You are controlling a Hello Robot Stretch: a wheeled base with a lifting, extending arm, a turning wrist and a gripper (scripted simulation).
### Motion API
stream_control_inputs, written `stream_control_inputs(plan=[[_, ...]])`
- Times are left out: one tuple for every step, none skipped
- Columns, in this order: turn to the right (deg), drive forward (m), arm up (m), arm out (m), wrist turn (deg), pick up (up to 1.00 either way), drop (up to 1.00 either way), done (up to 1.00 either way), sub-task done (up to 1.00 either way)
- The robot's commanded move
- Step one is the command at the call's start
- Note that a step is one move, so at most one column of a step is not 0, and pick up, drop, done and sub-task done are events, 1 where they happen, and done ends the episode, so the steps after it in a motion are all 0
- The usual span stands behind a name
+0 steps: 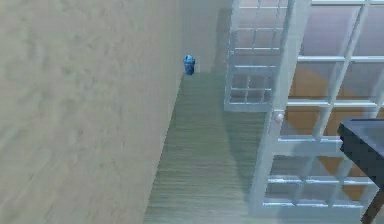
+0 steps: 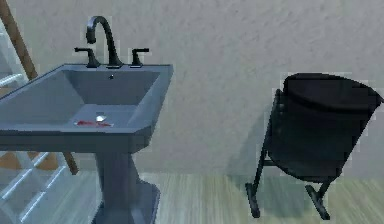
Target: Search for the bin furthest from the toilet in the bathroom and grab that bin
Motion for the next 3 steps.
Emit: stream_control_inputs(plan=[[0.0,1.00,0.00,0.00,0.0,0.00,0.00,0.00,0.00],[0.0,0.20,0.00,0.00,0.0,0.00,0.00,0.00,0.00],[0.0,1.00,0.00,0.00,0.0,0.00,0.00,0.00,0.00]])
